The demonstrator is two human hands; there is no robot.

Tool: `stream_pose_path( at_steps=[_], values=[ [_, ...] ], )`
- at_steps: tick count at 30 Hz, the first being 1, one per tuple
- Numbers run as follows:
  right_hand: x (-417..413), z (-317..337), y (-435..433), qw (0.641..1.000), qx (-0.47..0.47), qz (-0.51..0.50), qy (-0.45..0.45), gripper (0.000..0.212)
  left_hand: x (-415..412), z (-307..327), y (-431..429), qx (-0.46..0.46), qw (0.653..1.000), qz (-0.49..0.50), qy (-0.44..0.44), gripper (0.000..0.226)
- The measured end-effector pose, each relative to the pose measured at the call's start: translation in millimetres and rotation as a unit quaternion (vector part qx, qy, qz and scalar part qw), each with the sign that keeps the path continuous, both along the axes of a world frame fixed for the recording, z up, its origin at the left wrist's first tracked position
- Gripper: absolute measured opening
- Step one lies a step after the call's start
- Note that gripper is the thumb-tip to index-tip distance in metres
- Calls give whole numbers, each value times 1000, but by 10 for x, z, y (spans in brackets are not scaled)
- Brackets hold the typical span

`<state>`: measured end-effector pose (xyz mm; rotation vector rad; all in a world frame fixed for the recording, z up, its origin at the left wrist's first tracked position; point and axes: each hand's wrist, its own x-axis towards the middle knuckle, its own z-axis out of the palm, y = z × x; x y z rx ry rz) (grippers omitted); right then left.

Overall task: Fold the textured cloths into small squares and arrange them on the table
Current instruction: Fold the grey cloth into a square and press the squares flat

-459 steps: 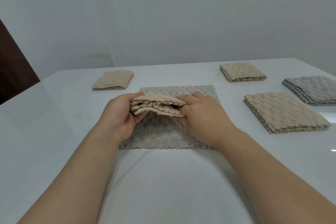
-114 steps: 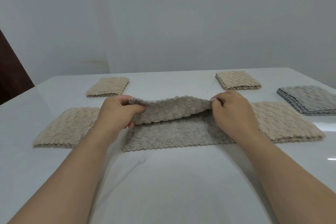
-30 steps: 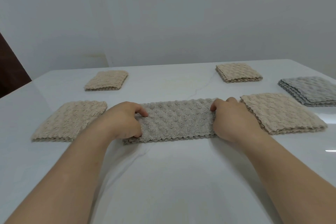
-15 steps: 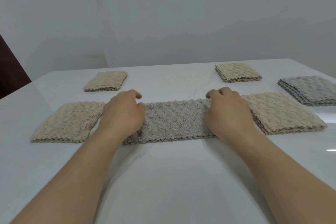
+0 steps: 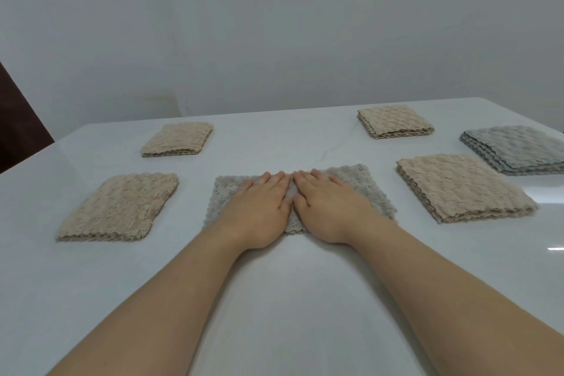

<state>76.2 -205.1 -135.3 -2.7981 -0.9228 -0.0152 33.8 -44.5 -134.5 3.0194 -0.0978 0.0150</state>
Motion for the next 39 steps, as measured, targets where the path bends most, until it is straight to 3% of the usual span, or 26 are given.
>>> stream_pose_path(
  at_steps=[17, 22, 26, 29, 35, 39],
  values=[
    [209, 9, -276, 974, 28, -216, 65, 67, -31, 40, 292, -55, 977, 199, 48, 67],
    [219, 35, -262, 969, 66, -231, 57, 63, -32, 85, 417, -83, 975, 204, -28, 48],
    [162, 131, -327, 974, 78, -209, -37, 31, -43, 85, 588, -142, 959, 200, -139, 40],
    [176, 175, -406, 961, 75, -239, -119, 29, -17, 72, 635, -156, 946, 214, -186, 37],
    [194, 103, -457, 945, 20, -323, -57, 49, 16, 26, 697, -77, 954, 255, -141, 29],
    [221, 79, -438, 951, 42, -301, -65, 38, 12, 42, 697, -110, 947, 262, -152, 22]
  ],
)
